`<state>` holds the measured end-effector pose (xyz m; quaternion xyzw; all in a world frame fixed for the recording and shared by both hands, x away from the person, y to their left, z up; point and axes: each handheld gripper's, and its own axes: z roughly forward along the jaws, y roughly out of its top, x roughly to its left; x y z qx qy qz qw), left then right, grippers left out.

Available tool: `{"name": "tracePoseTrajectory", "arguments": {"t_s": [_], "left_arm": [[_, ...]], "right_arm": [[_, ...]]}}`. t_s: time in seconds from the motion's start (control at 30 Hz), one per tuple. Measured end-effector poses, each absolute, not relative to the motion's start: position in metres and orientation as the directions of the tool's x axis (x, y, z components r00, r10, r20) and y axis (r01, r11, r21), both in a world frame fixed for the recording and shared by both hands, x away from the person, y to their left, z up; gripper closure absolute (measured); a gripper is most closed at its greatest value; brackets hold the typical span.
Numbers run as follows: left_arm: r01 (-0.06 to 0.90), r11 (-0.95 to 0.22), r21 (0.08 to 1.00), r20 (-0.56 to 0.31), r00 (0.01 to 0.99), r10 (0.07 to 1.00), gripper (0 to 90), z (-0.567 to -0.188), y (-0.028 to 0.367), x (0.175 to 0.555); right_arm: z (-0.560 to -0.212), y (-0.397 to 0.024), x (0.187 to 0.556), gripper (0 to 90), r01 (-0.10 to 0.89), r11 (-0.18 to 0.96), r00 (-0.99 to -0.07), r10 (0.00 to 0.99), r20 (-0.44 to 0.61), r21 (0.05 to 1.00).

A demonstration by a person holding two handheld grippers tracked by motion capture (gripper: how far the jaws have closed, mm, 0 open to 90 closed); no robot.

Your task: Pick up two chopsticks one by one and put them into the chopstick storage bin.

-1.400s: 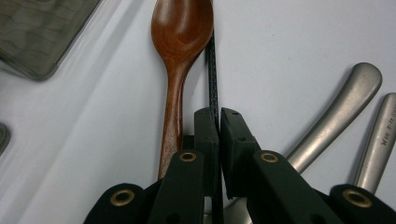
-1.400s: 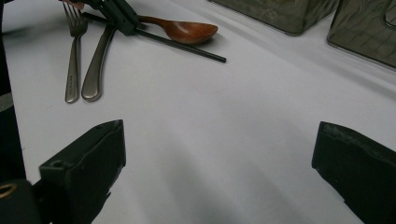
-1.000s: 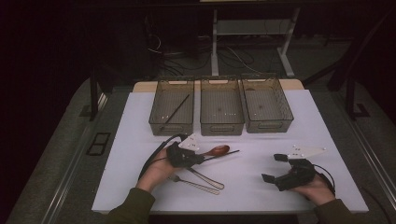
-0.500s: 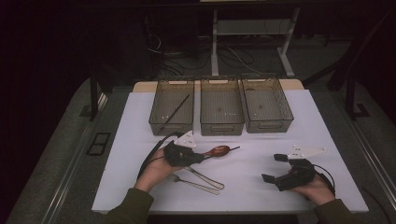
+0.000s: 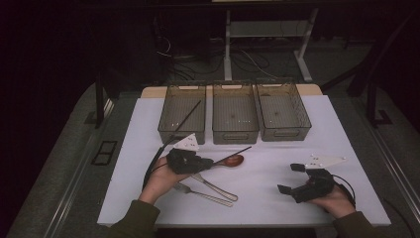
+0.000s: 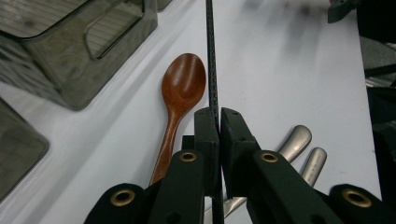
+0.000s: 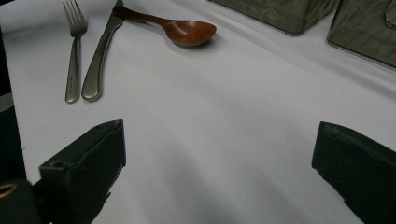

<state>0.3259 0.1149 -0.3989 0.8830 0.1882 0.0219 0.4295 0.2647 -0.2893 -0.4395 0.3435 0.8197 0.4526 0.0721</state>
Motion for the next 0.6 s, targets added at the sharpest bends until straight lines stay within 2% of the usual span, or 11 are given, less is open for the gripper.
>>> {"name": "tracePoseTrajectory", "arguments": {"t_s": [0.6], "left_arm": [[0.406,-0.472,0.783,-0.185,0.875,0.447,85.3,-0.386,0.138,0.330]], "right_arm": [[-0.442,-0.291,0.267,2.2,0.512,0.323,-0.737,0.641,0.215,0.796]]}}
